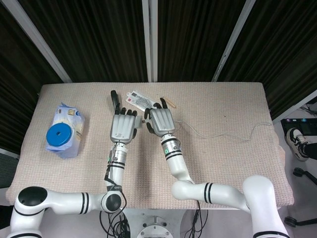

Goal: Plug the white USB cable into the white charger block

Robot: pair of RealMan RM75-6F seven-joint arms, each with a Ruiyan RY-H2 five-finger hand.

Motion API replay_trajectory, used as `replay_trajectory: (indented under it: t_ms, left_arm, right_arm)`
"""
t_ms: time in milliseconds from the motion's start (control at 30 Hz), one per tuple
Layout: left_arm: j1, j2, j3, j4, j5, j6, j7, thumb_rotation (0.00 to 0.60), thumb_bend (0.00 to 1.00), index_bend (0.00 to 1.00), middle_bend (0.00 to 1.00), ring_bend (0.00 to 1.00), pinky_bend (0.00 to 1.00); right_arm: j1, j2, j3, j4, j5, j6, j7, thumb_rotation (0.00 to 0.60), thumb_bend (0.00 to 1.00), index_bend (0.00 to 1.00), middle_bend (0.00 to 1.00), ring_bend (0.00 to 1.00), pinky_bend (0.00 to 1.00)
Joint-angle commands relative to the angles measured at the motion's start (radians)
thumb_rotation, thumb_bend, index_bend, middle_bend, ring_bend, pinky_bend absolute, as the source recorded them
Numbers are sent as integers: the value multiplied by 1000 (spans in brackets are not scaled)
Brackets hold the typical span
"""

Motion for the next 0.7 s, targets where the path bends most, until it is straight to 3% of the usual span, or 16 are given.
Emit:
replay_trajectory:
  t_ms: [33,700]
  left_arm:
    - [-3,-2,-6,1,-4,-2,2,600,370,468,460,237,115]
    - [-25,-26,-36,27,-24,-4,23,600,370,468,460,243,115]
  right_arm:
    - [2,-4,0,8,-1,0,1,600,327,575,501,208,0]
    - [0,-32,10,38,-2,-5,40,600,326,576,501,217,0]
